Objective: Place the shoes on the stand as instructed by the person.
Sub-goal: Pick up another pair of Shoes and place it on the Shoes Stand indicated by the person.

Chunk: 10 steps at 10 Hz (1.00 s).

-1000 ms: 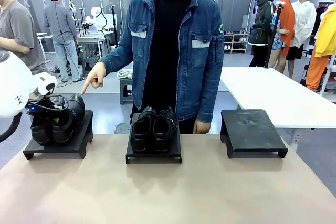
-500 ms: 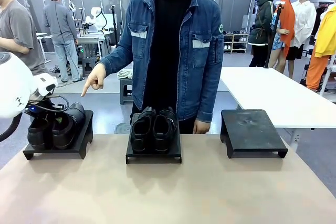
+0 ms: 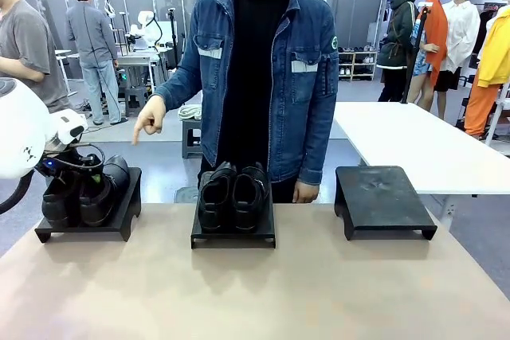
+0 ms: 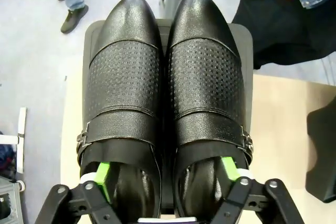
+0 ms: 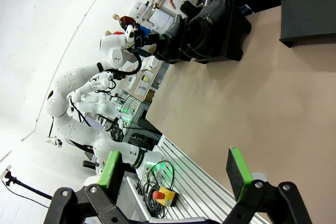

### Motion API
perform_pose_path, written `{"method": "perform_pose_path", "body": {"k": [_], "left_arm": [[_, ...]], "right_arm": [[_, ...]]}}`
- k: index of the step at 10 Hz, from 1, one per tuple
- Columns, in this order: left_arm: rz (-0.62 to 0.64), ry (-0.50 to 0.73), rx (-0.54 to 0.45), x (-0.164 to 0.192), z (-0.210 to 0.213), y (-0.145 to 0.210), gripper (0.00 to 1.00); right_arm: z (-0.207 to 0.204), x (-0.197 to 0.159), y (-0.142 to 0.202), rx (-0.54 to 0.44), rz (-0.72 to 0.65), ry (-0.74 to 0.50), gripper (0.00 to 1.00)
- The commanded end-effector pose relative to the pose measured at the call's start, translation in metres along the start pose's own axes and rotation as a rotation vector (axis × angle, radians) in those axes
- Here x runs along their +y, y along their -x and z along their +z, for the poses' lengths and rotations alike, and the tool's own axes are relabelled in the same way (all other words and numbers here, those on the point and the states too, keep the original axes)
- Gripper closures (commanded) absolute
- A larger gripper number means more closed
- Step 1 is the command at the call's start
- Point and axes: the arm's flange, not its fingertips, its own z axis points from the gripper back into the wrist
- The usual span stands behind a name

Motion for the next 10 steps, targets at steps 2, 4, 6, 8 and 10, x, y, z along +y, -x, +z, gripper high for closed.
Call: {"method": "perform_pose_path", "body": {"k": [2, 4, 6, 8, 10], "left_arm": [[0.000, 0.000, 0.000, 0.0000, 0.0000, 0.0000, 0.00], [0.000, 0.000, 0.000, 0.0000, 0.0000, 0.0000, 0.00], [0.000, 0.000, 0.000, 0.0000, 0.0000, 0.0000, 0.00], [0.000, 0.000, 0.000, 0.0000, 0.0000, 0.0000, 0.00], [0.000, 0.000, 0.000, 0.0000, 0.0000, 0.0000, 0.00]], "right_arm": [[0.0017, 0.0007, -0.0001, 0.002, 0.021, -0.008, 0.00], [0.0017, 0.0007, -0.0001, 0.002, 0.021, -0.008, 0.00], [0.0017, 0.0007, -0.0001, 0.002, 0.021, -0.008, 0.00], [0.0017, 0.0007, -0.0001, 0.002, 0.021, -0.008, 0.00], [0.0017, 0.0007, -0.0001, 0.002, 0.021, -0.008, 0.00]]}}
